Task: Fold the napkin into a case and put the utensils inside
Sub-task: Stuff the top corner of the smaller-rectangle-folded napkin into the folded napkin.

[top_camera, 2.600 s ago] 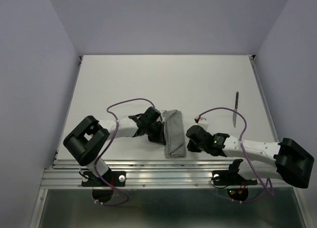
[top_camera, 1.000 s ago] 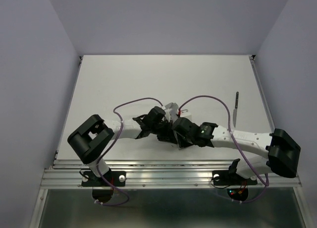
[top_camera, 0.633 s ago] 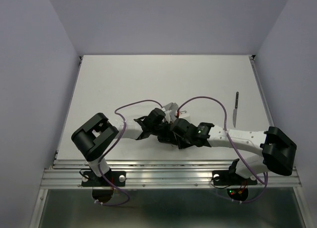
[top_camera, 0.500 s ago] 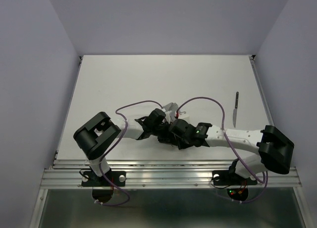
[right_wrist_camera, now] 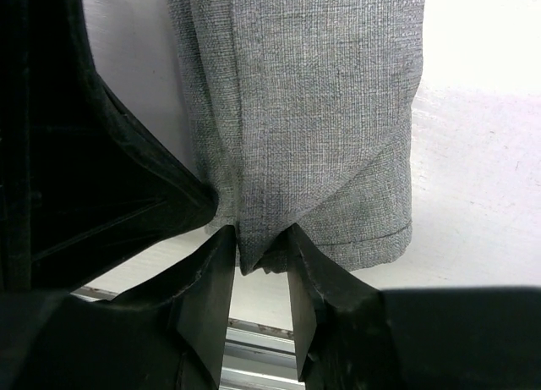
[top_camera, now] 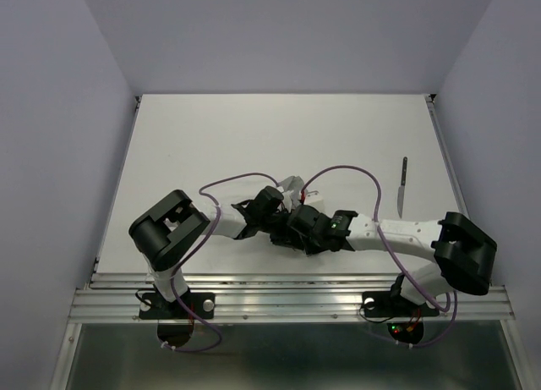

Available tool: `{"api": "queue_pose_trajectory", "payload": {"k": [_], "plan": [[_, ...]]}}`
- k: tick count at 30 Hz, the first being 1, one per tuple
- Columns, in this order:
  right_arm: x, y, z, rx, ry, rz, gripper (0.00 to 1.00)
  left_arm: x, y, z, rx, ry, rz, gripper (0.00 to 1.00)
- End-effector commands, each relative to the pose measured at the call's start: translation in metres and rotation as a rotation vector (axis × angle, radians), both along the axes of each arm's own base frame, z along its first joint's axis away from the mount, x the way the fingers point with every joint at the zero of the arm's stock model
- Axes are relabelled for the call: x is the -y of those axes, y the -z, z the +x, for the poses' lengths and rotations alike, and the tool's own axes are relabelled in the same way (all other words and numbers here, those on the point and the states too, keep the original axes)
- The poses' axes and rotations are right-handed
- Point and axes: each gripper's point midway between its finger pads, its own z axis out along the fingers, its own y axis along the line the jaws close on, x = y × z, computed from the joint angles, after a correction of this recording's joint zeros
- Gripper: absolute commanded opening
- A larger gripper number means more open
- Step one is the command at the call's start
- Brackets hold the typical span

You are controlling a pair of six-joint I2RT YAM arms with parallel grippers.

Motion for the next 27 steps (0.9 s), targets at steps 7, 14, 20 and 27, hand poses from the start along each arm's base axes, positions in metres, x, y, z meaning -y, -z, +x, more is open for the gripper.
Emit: {"api": "queue_pose_trajectory", "payload": {"k": [7,14,20,27], "plan": [[0.008,0.006,0.003,0.026,0.027,-0.053,0.29,0.01,-0.011,0.003,0.02,0.019,-0.043,0.0],[0.006,-0.008,0.007,0.059,0.046,-0.02,0.01,0.011,-0.009,0.003,0.018,0.021,-0.043,0.0],[-0.003,-0.025,0.011,0.078,0.037,0.027,0.01,0.015,-0.01,0.004,0.017,0.032,-0.055,0.0],[-0.017,-0.037,0.012,0.076,0.021,0.087,0.01,0.016,-0.013,0.004,0.021,0.036,-0.064,0.0]]}}
